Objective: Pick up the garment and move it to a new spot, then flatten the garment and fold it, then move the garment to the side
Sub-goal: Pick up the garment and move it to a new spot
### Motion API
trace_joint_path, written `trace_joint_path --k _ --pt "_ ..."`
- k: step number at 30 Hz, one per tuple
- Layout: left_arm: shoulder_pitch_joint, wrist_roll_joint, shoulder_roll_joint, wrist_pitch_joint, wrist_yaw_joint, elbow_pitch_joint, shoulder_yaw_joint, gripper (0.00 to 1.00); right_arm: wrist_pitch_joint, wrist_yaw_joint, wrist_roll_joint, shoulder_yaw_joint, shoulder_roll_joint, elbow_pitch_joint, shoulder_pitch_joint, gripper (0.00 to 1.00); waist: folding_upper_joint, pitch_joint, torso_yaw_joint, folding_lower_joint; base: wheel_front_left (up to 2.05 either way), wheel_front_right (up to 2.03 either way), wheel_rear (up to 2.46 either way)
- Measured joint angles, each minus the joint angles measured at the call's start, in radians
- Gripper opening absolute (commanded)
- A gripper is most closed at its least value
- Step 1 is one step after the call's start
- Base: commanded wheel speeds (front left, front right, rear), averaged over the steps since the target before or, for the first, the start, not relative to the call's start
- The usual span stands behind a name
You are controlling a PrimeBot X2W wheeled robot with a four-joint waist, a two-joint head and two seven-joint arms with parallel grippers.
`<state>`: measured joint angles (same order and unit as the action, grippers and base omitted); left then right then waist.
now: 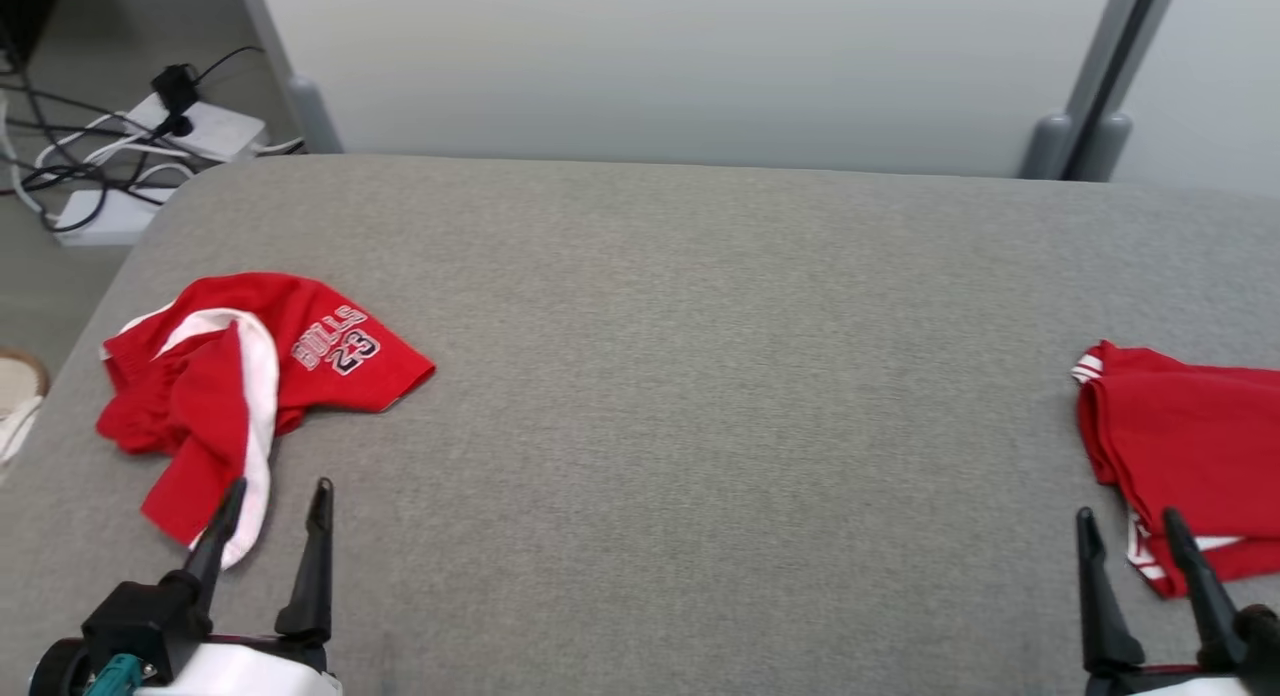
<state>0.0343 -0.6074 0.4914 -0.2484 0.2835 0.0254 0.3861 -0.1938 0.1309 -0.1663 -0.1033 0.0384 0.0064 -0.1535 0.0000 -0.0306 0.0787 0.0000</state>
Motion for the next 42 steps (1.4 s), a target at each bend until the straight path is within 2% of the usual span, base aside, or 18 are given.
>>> trace_joint_path --k 2,7,10,16,21,25,33,38,39,42 --pt "0.0 0.0 -0.005 0.0 0.016 0.0 -0.017 1.0 0.01 0.0 0.0 0.028 0.001 -0.005 0.001 1.0 0.0 -0.002 0.026 0.0 0.0 0.0 0.0" --pt "0.0 -0.009 -0.008 0.0 0.019 -0.001 -0.041 1.0 0.015 0.0 -0.001 0.079 0.008 -0.02 0.016 1.0 0.0 -0.008 0.109 0.0 0.0 0.0 0.0" --pt "0.001 -0.01 -0.03 0.0 0.027 -0.001 -0.047 1.0 0.019 0.0 -0.002 0.089 0.01 -0.022 0.025 1.0 0.0 -0.008 0.168 0.0 0.0 0.0 0.0" --pt "0.002 -0.011 -0.048 0.0 0.026 -0.013 -0.062 1.0 0.019 0.0 -0.01 0.104 0.01 -0.021 0.023 1.0 0.0 -0.001 0.284 0.0 0.0 0.0 0.0" --pt "0.003 -0.011 -0.057 0.0 0.016 -0.032 -0.064 1.0 0.019 0.0 -0.013 0.104 0.01 -0.019 0.021 1.0 0.0 0.013 0.351 0.0 0.0 0.0 0.0" --pt "0.003 -0.011 -0.057 0.0 0.008 -0.038 -0.067 1.0 0.019 0.0 -0.013 0.106 0.007 -0.018 0.021 1.0 0.0 0.027 0.366 0.0 0.0 0.0 0.0" --pt "0.002 -0.011 -0.057 0.0 -0.003 -0.057 -0.071 1.0 0.019 0.0 -0.014 0.109 0.005 -0.003 0.02 1.0 0.0 0.023 0.352 0.0 0.0 0.0 0.0" --pt "-0.01 -0.022 -0.059 0.007 -0.03 -0.057 -0.062 1.0 0.019 0.0 -0.014 0.109 0.005 -0.003 0.021 1.0 0.0 0.011 0.349 0.0 0.0 0.0 0.0" --pt "-0.051 -0.027 -0.055 0.03 -0.051 -0.054 -0.057 1.0 0.019 0.0 -0.014 0.109 0.004 -0.005 0.022 1.0 0.0 0.0 0.346 0.0 0.0 0.0 0.0" --pt "-0.131 -0.027 -0.039 0.06 -0.072 -0.04 -0.055 1.0 0.019 0.0 -0.014 0.109 0.005 -0.012 0.022 1.0 0.0 -0.012 0.341 0.0 0.0 0.0 0.0"
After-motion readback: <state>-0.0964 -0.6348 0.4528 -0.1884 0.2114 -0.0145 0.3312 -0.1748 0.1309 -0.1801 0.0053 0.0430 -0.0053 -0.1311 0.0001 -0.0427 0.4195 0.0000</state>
